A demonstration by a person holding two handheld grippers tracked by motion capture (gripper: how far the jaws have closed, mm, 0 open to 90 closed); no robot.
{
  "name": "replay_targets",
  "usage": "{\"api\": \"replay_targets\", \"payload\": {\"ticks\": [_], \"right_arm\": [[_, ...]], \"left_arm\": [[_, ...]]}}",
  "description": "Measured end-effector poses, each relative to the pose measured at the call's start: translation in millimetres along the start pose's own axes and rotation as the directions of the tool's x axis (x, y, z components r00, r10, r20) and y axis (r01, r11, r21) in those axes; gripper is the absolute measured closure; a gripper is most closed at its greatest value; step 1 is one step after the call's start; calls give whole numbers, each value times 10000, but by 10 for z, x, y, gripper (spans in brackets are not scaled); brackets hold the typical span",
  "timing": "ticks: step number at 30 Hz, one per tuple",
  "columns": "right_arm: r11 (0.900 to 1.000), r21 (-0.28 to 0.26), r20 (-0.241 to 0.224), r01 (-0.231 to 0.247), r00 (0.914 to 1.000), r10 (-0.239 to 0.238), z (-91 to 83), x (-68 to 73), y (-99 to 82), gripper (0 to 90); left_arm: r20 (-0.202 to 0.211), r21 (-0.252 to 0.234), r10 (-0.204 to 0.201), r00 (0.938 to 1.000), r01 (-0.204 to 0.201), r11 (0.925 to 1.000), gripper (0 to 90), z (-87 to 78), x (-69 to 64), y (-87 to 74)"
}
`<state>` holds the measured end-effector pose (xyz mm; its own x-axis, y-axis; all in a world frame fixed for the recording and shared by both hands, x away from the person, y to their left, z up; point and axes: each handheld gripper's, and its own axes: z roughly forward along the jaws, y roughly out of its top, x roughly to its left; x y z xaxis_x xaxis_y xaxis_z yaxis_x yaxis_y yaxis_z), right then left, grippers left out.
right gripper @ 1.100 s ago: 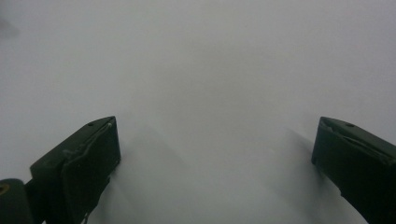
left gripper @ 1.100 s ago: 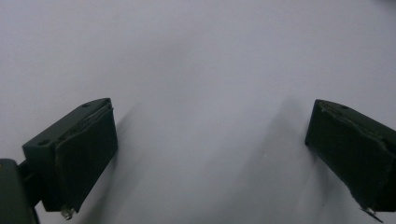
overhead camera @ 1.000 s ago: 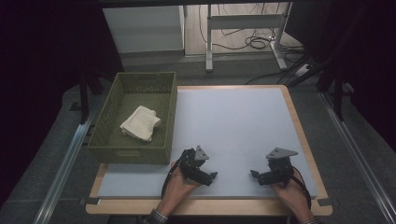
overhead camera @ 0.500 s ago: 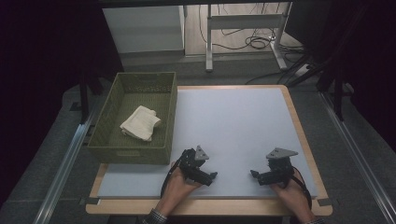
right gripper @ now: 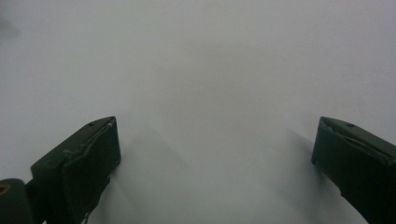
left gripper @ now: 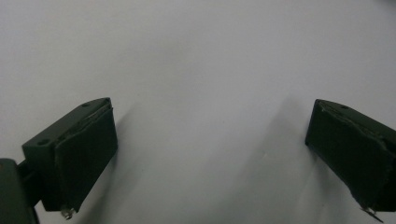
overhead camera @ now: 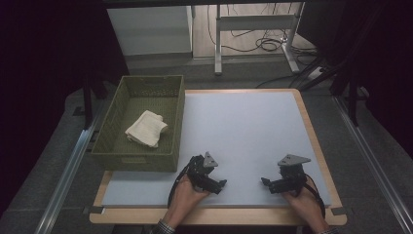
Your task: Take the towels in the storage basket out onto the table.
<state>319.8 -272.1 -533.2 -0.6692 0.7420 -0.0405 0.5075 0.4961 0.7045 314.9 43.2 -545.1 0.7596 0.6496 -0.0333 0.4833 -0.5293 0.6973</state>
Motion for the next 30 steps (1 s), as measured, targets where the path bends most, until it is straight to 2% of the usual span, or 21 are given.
{"api": "replay_targets", "payload": {"ticks": [8, 12, 15, 25, 30], "right_arm": [[10000, 3, -3, -3, 10000, 3, 0, -1, 1, 11], [10000, 1, -4, -5, 10000, 5, 0, -1, 1, 11], [10000, -3, -1, -5, 10000, 5, 0, -1, 0, 11], [10000, -9, 0, -2, 10000, 2, 0, -1, 0, 11], [10000, -15, -2, -3, 10000, 3, -1, -1, 0, 11]], "left_arm": [[12, 30, 15, 10000, -15, 10000, 18, -2, 2, 3], [52, 259, 54, 10000, -55, 9996, 24, -7, -8, 38], [201, 231, 260, 9995, -264, 9994, 21, -27, -41, 88], [445, 128, 59, 9990, -65, 9999, 25, -118, -10, 211], [332, 135, 68, 9994, -73, 9999, 37, -163, -2, 273]]}}
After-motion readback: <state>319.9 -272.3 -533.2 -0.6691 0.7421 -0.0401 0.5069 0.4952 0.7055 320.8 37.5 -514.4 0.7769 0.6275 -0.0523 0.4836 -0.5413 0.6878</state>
